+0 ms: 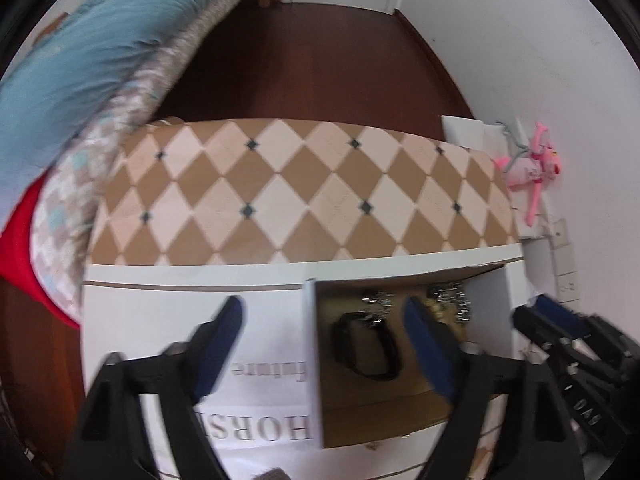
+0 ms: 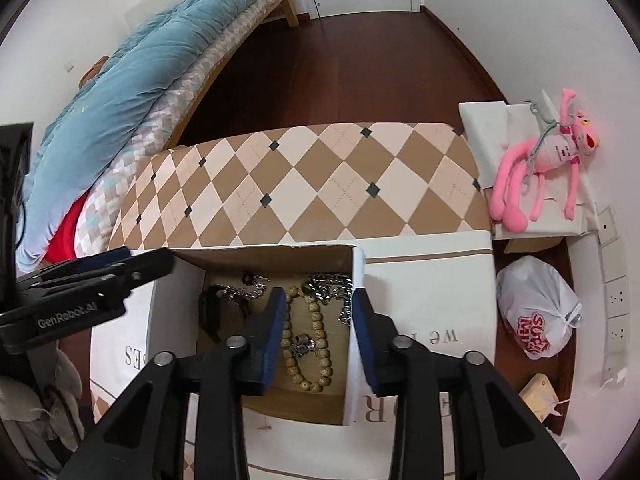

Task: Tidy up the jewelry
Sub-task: 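Open both tools over the box to drop the black rings, then lift away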

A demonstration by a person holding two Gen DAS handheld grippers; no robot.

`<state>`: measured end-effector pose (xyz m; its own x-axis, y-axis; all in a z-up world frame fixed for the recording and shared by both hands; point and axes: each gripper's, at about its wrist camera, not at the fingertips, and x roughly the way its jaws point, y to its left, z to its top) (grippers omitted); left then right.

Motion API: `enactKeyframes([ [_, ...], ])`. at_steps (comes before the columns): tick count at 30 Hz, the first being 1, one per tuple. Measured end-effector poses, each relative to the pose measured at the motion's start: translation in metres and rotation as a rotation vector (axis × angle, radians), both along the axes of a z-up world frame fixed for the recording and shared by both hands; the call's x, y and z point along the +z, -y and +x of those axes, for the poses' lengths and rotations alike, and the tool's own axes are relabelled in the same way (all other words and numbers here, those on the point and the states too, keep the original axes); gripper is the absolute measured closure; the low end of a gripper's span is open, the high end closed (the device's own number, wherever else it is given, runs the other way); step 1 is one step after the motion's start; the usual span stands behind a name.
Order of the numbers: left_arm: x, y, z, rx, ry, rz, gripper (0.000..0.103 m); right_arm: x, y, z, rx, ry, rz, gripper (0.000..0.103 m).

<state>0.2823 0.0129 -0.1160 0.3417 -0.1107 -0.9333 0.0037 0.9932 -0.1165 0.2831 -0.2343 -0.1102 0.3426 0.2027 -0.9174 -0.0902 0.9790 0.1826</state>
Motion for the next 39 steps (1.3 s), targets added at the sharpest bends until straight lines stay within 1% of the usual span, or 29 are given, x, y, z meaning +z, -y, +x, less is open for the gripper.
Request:
enactKeyframes([
  [1,0.001,-0.002,-0.004,0.005,0.011,0.020,0.006,0.001,0.000,-0.001,-0.003,0.004,-0.013,0.052],
  [2,0.001,-0.004,-0.009,0.012,0.021,0.038,0.006,0.001,0.001,-0.003,-0.007,0.008,-0.031,0.046],
  [4,0.001,-0.008,-0.018,0.022,0.036,0.057,0.006,0.001,0.001,-0.006,-0.013,0.013,-0.058,0.029],
  [5,0.000,-0.008,-0.024,0.025,0.043,0.067,0.005,0.000,0.000,-0.009,-0.014,0.018,-0.091,0.023],
  [6,-0.002,-0.009,-0.028,0.030,0.044,0.075,0.005,0.000,-0.001,-0.010,-0.014,0.019,-0.110,0.009],
  [7,-0.004,-0.010,-0.032,0.037,0.043,0.085,0.000,-0.002,-0.003,-0.013,-0.011,0.020,-0.131,0.000],
  [9,-0.007,-0.010,-0.040,0.051,0.049,0.108,0.000,-0.006,-0.005,-0.017,-0.017,0.017,-0.178,0.000],
  [10,-0.008,-0.009,-0.043,0.054,0.053,0.117,0.000,-0.008,-0.008,-0.020,-0.017,0.018,-0.219,0.000],
  [13,-0.007,-0.011,-0.051,0.063,0.067,0.122,0.000,-0.010,-0.009,-0.027,-0.015,0.016,-0.235,0.000],
  [16,-0.001,-0.012,-0.059,0.072,0.084,0.114,0.000,-0.005,-0.011,-0.035,-0.016,0.028,-0.239,0.000],
  [18,0.005,-0.012,-0.065,0.077,0.093,0.106,0.000,0.001,-0.012,-0.041,-0.019,0.036,-0.231,0.000],
  [21,0.018,-0.011,-0.076,0.085,0.143,0.131,0.000,0.014,-0.013,-0.051,-0.032,0.060,-0.221,0.000],
  [23,0.027,-0.012,-0.084,0.091,0.170,0.126,0.000,0.022,-0.013,-0.059,-0.038,0.079,-0.216,0.000],
  [31,0.056,-0.005,-0.115,0.089,0.233,0.096,0.000,0.056,-0.011,-0.095,-0.071,0.163,-0.232,0.000],
  [39,0.076,0.010,-0.146,0.073,0.281,0.081,0.000,0.089,-0.003,-0.125,-0.101,0.243,-0.235,0.000],
])
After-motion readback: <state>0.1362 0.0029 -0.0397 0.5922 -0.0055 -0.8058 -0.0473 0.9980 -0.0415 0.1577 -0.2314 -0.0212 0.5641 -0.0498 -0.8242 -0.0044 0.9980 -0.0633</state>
